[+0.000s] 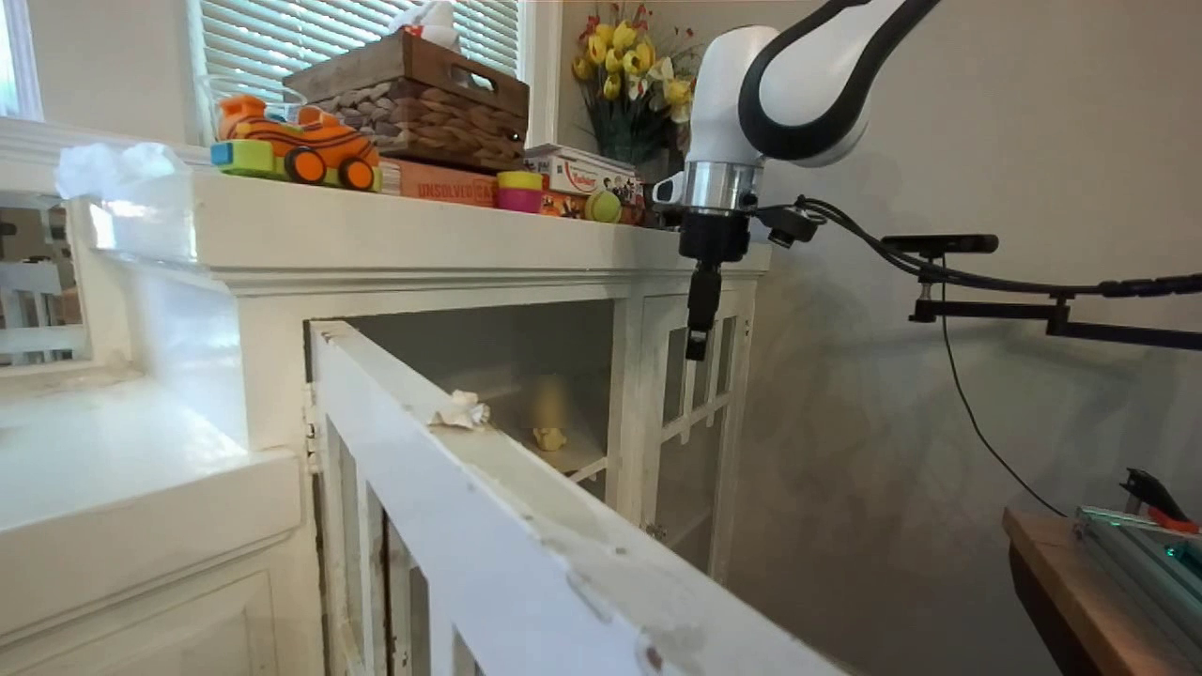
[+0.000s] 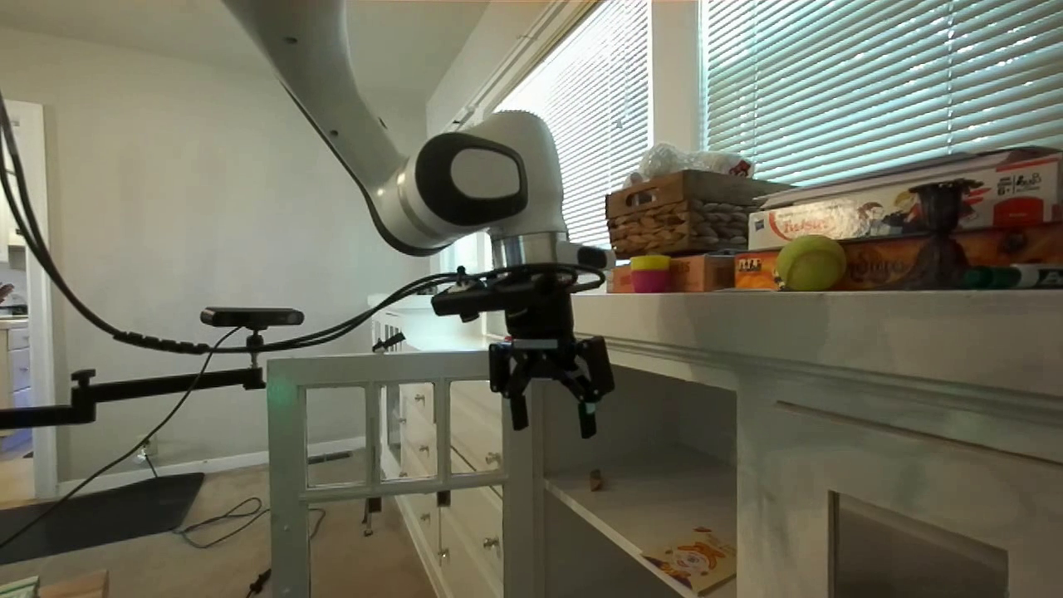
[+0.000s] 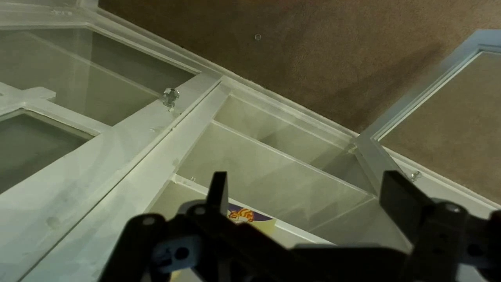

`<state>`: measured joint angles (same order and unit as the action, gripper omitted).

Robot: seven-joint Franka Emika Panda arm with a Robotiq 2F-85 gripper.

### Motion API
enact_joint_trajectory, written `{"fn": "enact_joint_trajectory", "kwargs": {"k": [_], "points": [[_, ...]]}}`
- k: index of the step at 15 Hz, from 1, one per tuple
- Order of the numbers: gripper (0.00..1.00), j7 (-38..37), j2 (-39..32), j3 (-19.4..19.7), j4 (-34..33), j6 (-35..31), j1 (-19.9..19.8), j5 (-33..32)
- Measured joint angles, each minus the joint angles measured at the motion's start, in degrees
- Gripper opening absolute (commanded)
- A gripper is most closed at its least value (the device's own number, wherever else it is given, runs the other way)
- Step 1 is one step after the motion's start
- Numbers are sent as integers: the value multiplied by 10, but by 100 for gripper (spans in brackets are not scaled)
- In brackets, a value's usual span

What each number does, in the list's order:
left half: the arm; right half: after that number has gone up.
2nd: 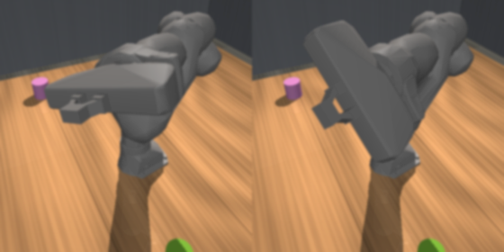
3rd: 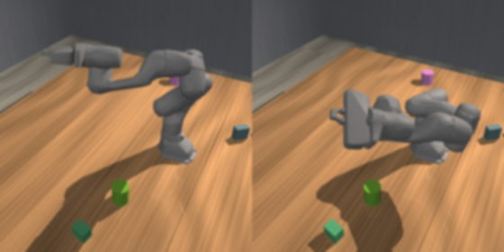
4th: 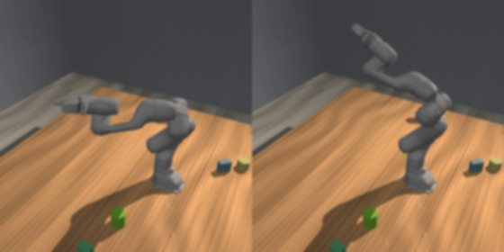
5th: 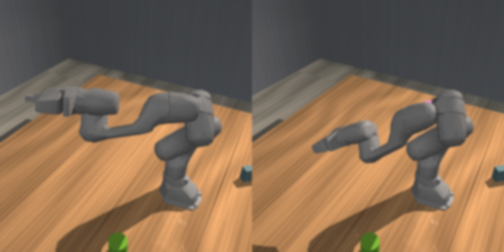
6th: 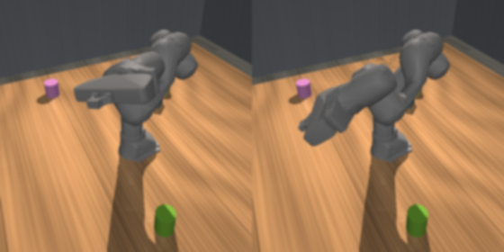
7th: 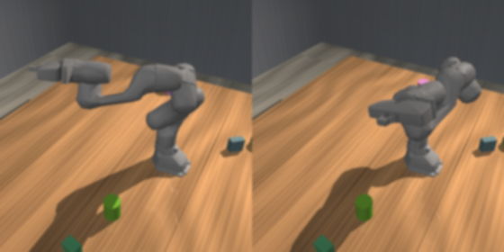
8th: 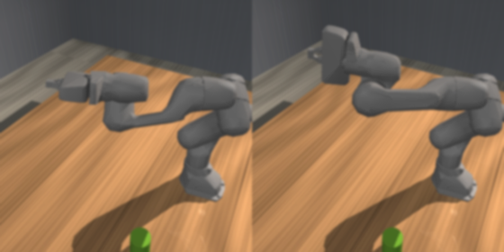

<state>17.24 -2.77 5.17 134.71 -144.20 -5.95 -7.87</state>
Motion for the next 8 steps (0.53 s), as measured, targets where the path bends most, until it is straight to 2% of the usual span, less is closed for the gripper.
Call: {"fn": "enact_joint_trajectory", "kwargs": {"k": [3,5,8], "points": [[100,-41,-16,0,21,-36,2,-18],[100,-74,-28,1,21,-35,2,-39],[100,-82,-31,1,21,-35,2,-43]]}}
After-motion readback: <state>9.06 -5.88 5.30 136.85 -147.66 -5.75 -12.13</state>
